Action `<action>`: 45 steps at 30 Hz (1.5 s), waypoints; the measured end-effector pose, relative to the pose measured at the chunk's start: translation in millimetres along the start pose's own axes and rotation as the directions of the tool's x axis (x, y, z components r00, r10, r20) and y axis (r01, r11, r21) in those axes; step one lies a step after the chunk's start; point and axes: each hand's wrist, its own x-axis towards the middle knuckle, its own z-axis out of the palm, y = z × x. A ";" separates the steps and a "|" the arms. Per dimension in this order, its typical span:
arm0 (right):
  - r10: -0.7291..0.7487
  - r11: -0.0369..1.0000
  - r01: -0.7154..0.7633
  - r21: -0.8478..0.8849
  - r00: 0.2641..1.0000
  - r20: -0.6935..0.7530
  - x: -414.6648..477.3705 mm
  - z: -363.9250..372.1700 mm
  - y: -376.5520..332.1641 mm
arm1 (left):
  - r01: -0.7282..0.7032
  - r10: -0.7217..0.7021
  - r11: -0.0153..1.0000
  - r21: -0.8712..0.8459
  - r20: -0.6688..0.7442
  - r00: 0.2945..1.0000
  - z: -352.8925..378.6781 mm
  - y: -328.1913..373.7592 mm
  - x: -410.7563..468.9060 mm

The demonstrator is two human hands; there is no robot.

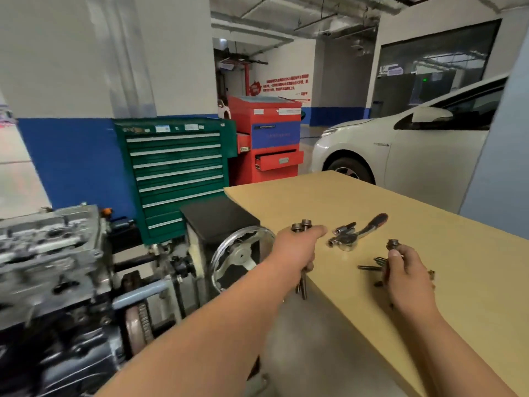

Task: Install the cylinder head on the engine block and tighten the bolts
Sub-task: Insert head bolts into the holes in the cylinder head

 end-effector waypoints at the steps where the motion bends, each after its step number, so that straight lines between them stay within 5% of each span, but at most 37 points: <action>1: -0.010 1.000 0.010 -0.015 0.999 0.039 -5.0 4.0 -10.8 | -0.051 0.051 0.998 0.026 -0.017 0.999 -27.7 9.6 -12.6; 5: -0.049 0.991 0.080 -0.107 0.962 0.267 -27.5 40.4 -67.1 | -0.149 0.163 0.982 0.116 -0.119 0.979 -139.3 18.9 -69.2; 8: -0.084 0.991 0.117 -0.058 0.913 0.399 -64.4 89.1 -116.3 | -0.091 0.143 0.973 0.211 -0.250 0.957 -211.2 -1.1 -106.9; 13: -0.228 0.970 0.096 0.224 0.681 0.696 -134.4 189.3 -238.7 | -0.094 0.254 0.909 0.405 -0.362 0.897 -291.0 -5.6 -147.0; 15: -0.330 0.933 0.111 0.342 0.642 0.692 -148.4 222.6 -290.1 | -0.145 0.370 0.845 0.514 -0.367 0.854 -314.9 9.4 -161.0; 20: -0.476 0.818 0.157 0.553 0.725 0.498 -145.2 275.2 -370.2 | -0.153 0.436 0.853 0.499 -0.522 0.733 -373.0 17.0 -181.2; 23: -0.507 0.841 0.269 0.470 0.696 0.508 -141.5 306.3 -371.2 | -0.168 0.444 0.871 0.462 -0.592 0.673 -391.9 5.2 -176.7; 28: -0.541 0.837 0.470 0.281 0.628 0.560 -139.9 345.4 -345.3 | -0.222 0.623 0.739 0.636 -0.519 0.585 -407.2 39.9 -146.1; 32: -0.584 0.790 0.562 0.246 0.566 0.581 -129.6 345.3 -341.2 | -0.219 0.645 0.700 0.680 -0.469 0.603 -413.3 67.5 -118.0; 36: -0.601 0.769 0.508 0.389 0.363 0.712 -127.2 332.9 -346.4 | -0.171 0.451 0.867 0.469 -0.590 0.669 -425.1 60.9 -97.6; 38: -0.594 0.729 0.596 0.338 0.303 0.745 -130.6 332.0 -342.8 | -0.154 0.381 0.905 0.396 -0.597 0.706 -430.2 57.8 -94.0; 45: -0.637 0.683 0.693 0.231 0.411 0.652 -126.8 332.0 -334.5 | -0.153 0.308 0.942 0.300 -0.581 0.753 -435.8 58.0 -92.8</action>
